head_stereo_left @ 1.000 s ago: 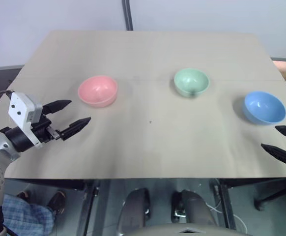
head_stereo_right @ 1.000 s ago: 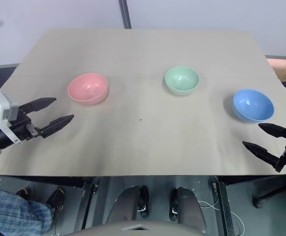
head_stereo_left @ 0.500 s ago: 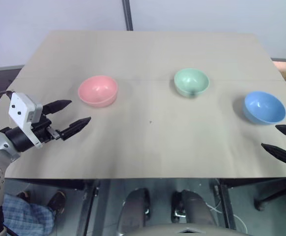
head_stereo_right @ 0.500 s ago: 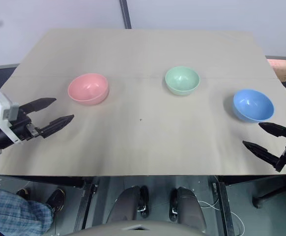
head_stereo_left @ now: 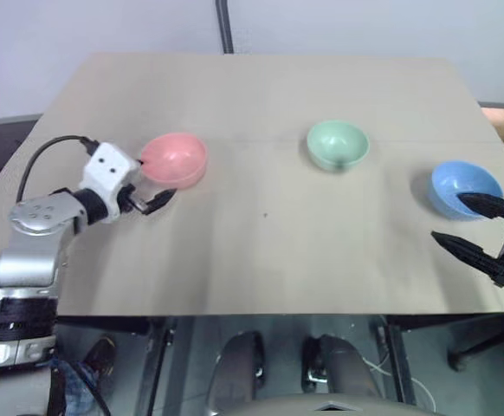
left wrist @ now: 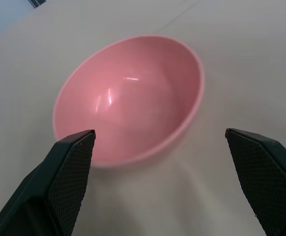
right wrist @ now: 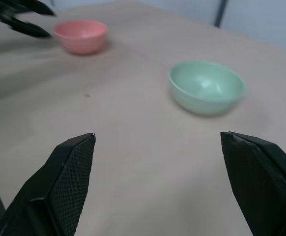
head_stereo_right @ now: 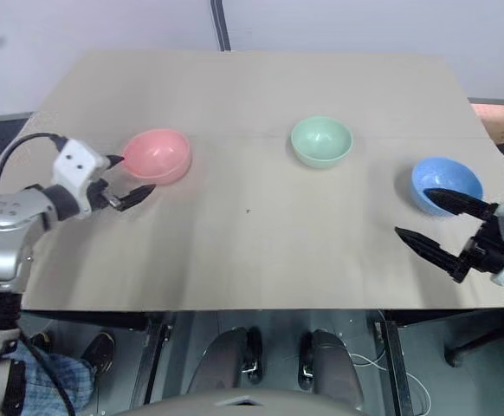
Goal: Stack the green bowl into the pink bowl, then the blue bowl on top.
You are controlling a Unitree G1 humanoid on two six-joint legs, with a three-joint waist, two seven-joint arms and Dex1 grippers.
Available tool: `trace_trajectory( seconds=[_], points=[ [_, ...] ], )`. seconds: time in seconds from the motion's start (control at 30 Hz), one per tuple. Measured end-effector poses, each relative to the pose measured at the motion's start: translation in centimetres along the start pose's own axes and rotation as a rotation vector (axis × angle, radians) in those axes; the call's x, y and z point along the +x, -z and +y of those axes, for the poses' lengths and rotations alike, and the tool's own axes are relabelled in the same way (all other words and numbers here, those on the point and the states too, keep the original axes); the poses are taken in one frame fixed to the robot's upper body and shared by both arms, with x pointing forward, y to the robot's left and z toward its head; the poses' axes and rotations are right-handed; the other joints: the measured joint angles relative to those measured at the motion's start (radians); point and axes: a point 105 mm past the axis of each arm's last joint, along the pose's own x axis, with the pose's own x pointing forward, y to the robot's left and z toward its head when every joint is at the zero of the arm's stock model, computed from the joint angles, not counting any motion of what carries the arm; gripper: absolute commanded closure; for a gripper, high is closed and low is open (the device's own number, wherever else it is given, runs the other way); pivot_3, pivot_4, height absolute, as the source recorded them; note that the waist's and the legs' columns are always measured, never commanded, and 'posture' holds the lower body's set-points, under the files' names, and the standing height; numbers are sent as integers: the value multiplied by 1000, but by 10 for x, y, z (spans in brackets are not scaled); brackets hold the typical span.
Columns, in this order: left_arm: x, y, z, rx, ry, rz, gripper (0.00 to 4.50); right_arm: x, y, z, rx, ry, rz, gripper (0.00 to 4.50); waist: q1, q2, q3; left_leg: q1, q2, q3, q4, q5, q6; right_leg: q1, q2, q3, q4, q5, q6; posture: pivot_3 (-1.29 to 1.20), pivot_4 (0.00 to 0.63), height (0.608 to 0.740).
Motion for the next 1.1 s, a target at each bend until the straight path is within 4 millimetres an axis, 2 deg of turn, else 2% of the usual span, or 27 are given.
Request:
trace_trajectory(
  seconds=[0.03, 0.2, 0.4, 0.5, 0.53, 0.6, 0.67, 0.8, 0.9, 1.1],
  points=[
    [8, 4, -2, 32, 17, 11, 0, 5, -7, 4, -7, -10, -22, 83, 0, 0, 0, 0, 0, 0, 0, 0, 0, 0, 0, 0, 0, 0, 0, 0, 150, 740],
    [22, 12, 2, 90, 46, 37, 0, 16, -17, 16, -7, -44, -57, 83, 0, 0, 0, 0, 0, 0, 1, 0, 0, 0, 0, 0, 0, 0, 0, 0, 150, 740],
    [34, 22, -2, 188, 124, 80, 0, 19, -17, 23, -2, -56, -53, 83, 0, -1, 0, -1, 0, 0, 1, 0, 0, 0, 0, 0, 0, 0, 0, 0, 150, 740],
    [37, 24, -2, 217, 146, 84, 824, 18, -16, 24, 2, -55, -49, 0, -1, -1, 0, 0, 0, 0, 2, 0, 0, 0, 0, 0, 1, 0, 0, 0, 150, 740],
    [38, 23, -3, 228, 161, 81, 1405, 18, -16, 24, 3, -55, -49, 0, -1, -1, 0, 0, 0, 0, 2, 0, 0, 0, 0, 0, 1, 0, 0, 0, 150, 740],
    [38, 24, -6, 237, 186, 79, 2246, 18, -15, 24, 4, -56, -47, 0, -1, -1, 0, 0, 0, 0, 2, 0, 0, 0, 0, 0, 1, 0, 0, 0, 150, 740],
    [38, 26, -8, 242, 206, 81, 2900, 18, -14, 24, 9, -56, -43, 0, -1, -1, 0, 0, 0, 0, 2, 0, 0, 0, 0, 0, 1, 0, 0, 0, 150, 740],
    [39, 22, -6, 270, 212, 69, 4482, 17, -12, 25, 15, -58, -36, 0, -1, -1, 0, 0, 0, 0, 2, 0, 0, 0, 0, 0, 1, 0, 0, 0, 150, 740],
    [41, 16, -6, 306, 229, 54, 4482, 16, -11, 25, 13, -57, -36, 0, -1, -2, -1, 0, 0, 0, 3, 0, 0, 0, 0, 0, 2, 0, 0, 0, 150, 740],
    [50, 6, -20, 357, 309, 24, 4482, 16, -11, 25, 12, -55, -38, 0, 0, -2, -1, 0, 0, 0, 3, 0, 0, 0, 1, 0, 2, 0, 0, 0, 150, 740]
  ],
)
